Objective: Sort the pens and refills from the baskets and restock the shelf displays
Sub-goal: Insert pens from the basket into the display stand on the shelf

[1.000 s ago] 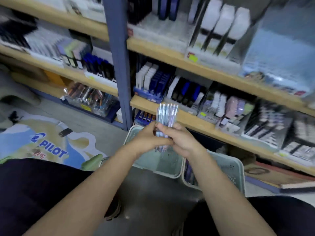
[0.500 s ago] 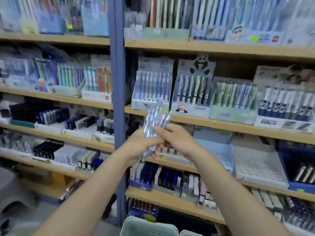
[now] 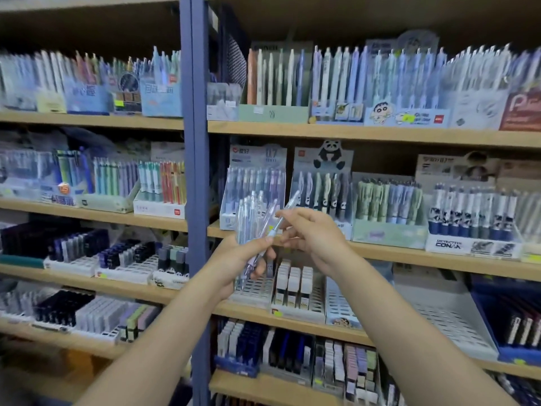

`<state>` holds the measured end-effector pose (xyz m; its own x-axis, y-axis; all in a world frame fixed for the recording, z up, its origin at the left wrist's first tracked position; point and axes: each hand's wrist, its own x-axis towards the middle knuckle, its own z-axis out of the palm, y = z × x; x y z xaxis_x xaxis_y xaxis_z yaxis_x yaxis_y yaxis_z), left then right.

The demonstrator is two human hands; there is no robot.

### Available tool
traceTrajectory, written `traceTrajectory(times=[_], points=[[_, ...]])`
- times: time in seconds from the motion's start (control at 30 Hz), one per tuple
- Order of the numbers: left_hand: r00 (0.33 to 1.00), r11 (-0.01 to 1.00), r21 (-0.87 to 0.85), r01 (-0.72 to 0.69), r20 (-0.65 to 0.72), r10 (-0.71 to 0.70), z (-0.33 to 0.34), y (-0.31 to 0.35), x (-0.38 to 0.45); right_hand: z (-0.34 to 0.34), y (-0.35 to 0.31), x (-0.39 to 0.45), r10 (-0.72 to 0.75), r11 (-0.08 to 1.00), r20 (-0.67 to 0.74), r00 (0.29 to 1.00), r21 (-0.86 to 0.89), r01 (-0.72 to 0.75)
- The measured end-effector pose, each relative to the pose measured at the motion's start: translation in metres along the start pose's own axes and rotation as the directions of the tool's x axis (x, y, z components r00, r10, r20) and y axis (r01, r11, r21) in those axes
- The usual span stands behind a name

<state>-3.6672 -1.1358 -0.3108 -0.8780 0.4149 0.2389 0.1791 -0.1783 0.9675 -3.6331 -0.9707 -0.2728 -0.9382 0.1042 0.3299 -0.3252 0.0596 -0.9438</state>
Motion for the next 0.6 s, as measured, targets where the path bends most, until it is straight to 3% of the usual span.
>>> traceTrajectory(times=[0.17,0.3,0.47,0.6], points=[[1.0,1.0,0.004,-0.004,-0.022,0.005,-0.006,-0.001,0.012,0.009,0.009,0.006,0.025,0.998,0.066,0.998,-0.056,-0.022],[0.997,0.999,0.045,0.02,-0.077,-0.017,-0.012,-0.001,0.015,0.013,0.013,0.014,0.016,0.993,0.01,1.0,-0.115,-0.015],[0.964,1.0,0.024,0.015,-0.266,-0.008,-0.037,-0.012,0.034,0.005,0.012,0.034,-0.023,0.994,-0.123,0.992,-0.111,0.009],[0.895,0.998,0.008,-0.055,-0.444,0.053,-0.052,-0.015,0.051,0.0,0.014,0.052,-0.066,0.988,-0.2,0.978,-0.149,0.036]])
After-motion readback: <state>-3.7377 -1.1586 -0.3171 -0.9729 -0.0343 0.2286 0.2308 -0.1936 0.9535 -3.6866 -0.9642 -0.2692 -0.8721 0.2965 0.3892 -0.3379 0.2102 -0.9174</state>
